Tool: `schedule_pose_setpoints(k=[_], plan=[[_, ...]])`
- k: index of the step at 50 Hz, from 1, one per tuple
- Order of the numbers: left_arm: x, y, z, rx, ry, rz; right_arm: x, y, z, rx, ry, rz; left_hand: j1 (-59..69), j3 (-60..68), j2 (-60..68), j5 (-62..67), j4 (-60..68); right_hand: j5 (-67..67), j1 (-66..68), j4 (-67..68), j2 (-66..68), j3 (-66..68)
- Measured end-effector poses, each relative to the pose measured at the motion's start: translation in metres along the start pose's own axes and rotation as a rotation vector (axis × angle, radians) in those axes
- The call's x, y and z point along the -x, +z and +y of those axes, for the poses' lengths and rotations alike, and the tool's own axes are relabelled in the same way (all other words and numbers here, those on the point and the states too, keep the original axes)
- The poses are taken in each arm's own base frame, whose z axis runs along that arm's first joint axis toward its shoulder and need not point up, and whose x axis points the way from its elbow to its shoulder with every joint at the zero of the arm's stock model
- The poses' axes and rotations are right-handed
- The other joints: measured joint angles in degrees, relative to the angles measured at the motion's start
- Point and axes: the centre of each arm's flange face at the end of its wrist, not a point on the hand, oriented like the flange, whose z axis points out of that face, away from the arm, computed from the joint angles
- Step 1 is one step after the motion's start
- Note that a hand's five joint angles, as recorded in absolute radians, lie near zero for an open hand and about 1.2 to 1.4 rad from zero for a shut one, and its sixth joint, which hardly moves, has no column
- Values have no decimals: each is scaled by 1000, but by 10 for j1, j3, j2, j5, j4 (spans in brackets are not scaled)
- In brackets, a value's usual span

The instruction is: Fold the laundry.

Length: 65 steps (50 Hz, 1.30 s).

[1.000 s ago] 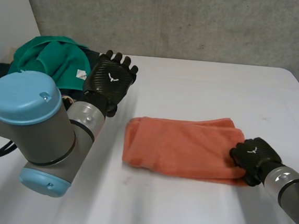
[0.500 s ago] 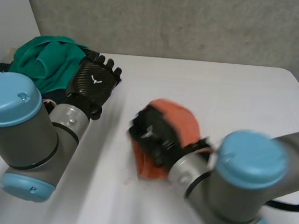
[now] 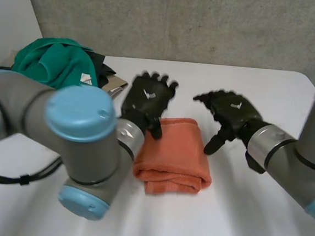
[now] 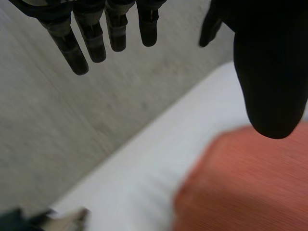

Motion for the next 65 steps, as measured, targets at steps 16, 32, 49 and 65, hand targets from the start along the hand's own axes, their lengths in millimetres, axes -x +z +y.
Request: schedule_pose_setpoints(k=[16, 32, 49, 65], plan=[[-15, 2, 92, 411, 16, 20, -4, 45, 71, 258, -58, -11, -5, 0, 0, 0, 0, 0, -5, 0, 0, 0], [18, 0, 12, 184, -45, 28, -21, 16, 30, 88, -186, 192, -12, -4, -3, -2, -3, -1, -10, 0, 0, 0], [34, -11, -65, -84, -84, 444, 6, -9, 71, 149, 261, 61, -10, -4, -3, -2, -3, -1, -10, 0, 0, 0], [23, -18, -64, -70, -96, 531, 23, 11, 98, 188, 310, -41, -10, -4, -3, -2, -3, 35, 33, 40, 39, 37]])
